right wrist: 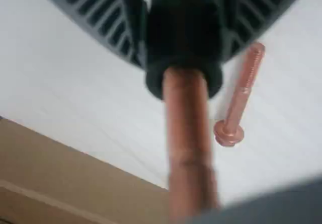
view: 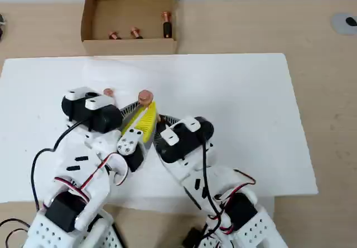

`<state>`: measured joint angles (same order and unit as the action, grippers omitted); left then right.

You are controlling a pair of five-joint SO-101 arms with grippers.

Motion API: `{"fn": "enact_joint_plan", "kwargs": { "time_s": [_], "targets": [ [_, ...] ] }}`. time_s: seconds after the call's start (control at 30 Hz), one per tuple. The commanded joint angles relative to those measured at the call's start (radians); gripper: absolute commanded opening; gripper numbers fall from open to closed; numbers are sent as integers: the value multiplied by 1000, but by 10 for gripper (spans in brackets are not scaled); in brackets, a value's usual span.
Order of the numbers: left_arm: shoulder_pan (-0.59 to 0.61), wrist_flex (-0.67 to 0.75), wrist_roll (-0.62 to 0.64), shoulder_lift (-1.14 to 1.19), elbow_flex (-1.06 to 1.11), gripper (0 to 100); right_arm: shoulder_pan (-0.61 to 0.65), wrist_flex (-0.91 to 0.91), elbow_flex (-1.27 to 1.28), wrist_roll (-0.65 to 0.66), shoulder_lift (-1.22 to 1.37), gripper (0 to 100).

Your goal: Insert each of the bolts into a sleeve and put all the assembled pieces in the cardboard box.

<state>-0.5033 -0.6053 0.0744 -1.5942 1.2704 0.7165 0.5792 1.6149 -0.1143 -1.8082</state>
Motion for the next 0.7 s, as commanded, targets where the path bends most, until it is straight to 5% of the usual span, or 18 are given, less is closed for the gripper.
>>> {"fn": "enact_joint_plan", "kwargs": {
  "time_s": [0.0, 0.23, 0.67],
  "targets": [
    [-14, 28, 5, 7, 28, 12, 5, -32, -22, 6, -88, 12],
    [-75, -5, -46, 5, 86, 19, 5, -32, -21, 18, -88, 12],
    [-18, -167, -40, 4, 84, 175, 5, -32, -24, 40, -88, 12]
  ]
}}
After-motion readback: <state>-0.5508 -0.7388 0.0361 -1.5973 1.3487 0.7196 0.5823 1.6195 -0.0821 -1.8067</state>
